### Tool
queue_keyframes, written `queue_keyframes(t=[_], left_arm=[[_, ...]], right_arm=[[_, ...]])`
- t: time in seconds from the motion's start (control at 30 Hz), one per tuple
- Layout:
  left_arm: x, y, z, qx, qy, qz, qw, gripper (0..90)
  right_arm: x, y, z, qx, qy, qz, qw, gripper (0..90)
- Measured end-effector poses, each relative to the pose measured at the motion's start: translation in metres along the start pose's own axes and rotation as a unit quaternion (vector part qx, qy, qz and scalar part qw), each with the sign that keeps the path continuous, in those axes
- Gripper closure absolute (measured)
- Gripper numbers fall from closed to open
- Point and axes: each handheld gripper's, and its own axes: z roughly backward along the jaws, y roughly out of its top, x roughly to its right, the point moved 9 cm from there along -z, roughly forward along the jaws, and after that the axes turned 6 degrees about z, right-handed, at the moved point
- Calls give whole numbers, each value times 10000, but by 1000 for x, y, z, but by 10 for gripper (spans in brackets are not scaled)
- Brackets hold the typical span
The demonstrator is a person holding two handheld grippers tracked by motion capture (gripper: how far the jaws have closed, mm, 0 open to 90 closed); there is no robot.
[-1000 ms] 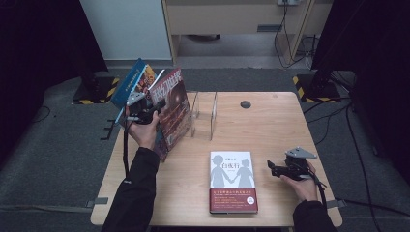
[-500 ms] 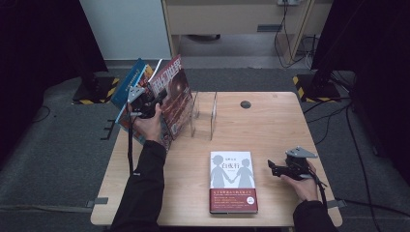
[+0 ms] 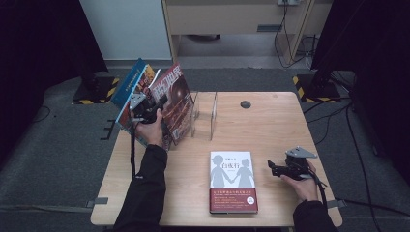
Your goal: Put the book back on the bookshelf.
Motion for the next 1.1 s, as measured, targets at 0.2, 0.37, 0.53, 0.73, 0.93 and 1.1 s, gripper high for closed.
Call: queue_keyframes(t=[0.2,0.37,0.53,0.73,0.93,1.1], left_arm=[[-1,-3,9,-218,172,-162,9995,814],[-1,-3,19,-501,196,-279,9982,758],[-1,-3,20,-639,211,-243,9974,781],[4,0,17,-343,113,-178,9992,835],[1,1,11,24,109,68,9999,835],[0,0,6,0,170,116,9998,834]], right_arm=[[0,0,0,8,-14,9,10000,143],[1,0,0,6,-20,25,10000,143],[0,0,1,4,-28,17,10000,143],[0,0,0,-5,-26,24,10000,143],[0,-1,0,-28,-16,28,10000,144],[1,-1,-1,-26,-13,35,10000,144]])
